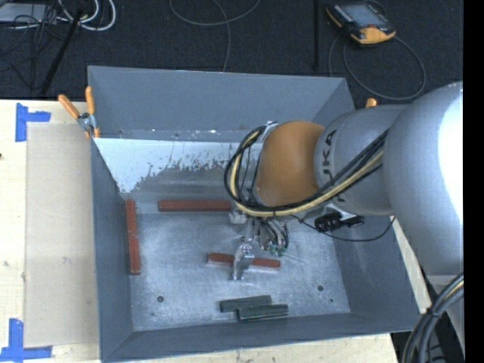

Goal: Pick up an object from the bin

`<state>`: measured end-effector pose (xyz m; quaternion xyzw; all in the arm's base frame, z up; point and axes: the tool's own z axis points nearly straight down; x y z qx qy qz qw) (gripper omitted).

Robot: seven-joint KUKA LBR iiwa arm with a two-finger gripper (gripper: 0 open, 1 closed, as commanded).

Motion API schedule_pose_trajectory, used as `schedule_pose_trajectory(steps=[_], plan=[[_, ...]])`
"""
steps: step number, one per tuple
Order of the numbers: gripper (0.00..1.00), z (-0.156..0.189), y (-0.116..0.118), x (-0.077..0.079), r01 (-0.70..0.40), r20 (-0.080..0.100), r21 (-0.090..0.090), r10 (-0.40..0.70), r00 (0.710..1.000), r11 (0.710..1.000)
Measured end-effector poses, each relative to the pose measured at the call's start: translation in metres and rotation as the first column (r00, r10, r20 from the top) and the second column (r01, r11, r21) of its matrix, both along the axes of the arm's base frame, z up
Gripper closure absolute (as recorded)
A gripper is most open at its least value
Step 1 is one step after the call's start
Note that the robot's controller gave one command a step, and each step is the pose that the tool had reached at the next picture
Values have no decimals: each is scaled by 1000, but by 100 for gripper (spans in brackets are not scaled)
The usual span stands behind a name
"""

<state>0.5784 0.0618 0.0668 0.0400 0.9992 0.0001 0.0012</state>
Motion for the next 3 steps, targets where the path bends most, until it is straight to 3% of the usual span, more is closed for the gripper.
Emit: schedule_pose_trajectory(steps=[1,2,3], plan=[[0,7,2,-24,163,17,6,-163,986,987],[0,7,2,-34,160,14,4,-160,987,987],[100,11,2,-19,164,14,4,-164,986,987]])
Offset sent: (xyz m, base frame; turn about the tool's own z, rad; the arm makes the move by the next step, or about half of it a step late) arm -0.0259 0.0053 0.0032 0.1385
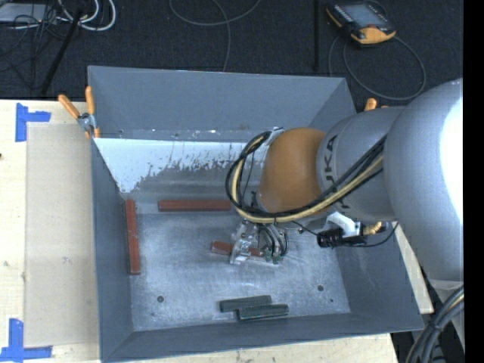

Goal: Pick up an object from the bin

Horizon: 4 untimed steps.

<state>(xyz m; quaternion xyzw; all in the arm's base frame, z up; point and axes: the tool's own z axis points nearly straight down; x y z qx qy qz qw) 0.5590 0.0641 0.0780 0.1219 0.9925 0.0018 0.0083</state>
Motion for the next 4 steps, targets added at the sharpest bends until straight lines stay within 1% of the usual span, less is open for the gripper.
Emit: schedule_pose_trajectory(steps=[1,2,3,4], plan=[[100,0,0,0,0,0,0,0,1000,1000],[100,2,0,-2,0,-8,0,0,1000,1000],[100,21,0,-6,-1,-26,-1,1,1000,1000],[100,41,0,-4,-1,-19,0,1,1000,1000]])
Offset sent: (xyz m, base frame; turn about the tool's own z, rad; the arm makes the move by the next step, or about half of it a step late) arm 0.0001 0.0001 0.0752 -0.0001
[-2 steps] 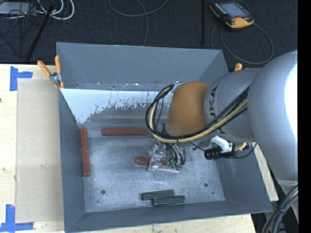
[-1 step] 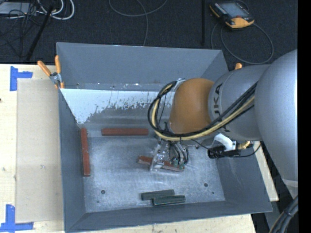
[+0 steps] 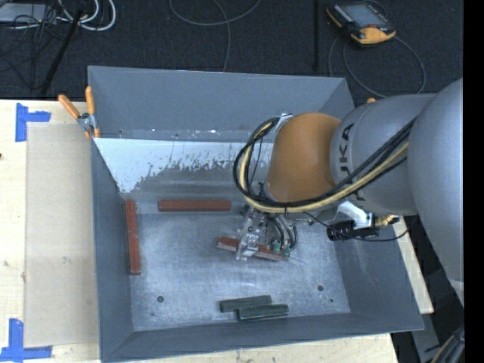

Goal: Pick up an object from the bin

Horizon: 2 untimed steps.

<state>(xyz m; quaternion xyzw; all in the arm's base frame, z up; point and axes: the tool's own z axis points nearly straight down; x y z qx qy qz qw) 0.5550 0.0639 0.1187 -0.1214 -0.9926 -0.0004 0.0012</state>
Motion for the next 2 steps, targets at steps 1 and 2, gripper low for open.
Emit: schedule_pose_trajectory(steps=[1,2], plan=[[100,10,0,1,0,5,0,0,1000,1000],[100,16,0,1,-1,4,0,1,1000,1000]])
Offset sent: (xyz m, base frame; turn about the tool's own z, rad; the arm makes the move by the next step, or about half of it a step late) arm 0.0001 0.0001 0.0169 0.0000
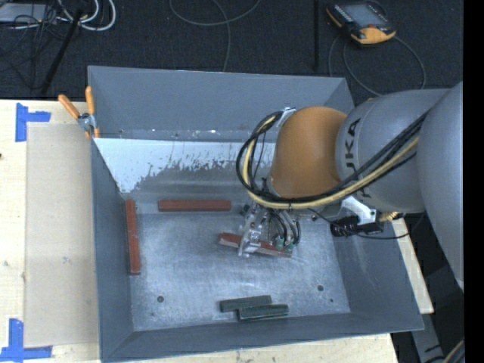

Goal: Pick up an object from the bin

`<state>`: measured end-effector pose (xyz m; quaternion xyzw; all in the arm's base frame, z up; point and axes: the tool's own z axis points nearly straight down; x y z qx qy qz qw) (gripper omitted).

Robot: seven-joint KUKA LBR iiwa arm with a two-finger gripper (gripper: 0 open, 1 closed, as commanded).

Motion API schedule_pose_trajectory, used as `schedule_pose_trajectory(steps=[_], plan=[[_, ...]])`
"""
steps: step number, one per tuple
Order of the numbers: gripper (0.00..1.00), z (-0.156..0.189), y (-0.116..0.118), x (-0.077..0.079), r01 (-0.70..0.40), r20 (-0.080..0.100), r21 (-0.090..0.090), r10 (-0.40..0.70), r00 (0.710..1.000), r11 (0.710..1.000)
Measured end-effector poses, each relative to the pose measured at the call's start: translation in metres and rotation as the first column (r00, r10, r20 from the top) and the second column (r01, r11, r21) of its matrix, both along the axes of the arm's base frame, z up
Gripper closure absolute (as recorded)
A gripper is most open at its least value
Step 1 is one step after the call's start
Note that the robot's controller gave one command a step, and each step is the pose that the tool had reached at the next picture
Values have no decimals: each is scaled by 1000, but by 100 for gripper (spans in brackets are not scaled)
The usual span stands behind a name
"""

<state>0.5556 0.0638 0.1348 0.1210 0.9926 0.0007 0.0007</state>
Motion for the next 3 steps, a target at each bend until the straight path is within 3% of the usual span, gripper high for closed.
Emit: schedule_pose_trajectory(steps=[3], plan=[[100,18,0,-1,0,-4,0,0,1000,1000]])
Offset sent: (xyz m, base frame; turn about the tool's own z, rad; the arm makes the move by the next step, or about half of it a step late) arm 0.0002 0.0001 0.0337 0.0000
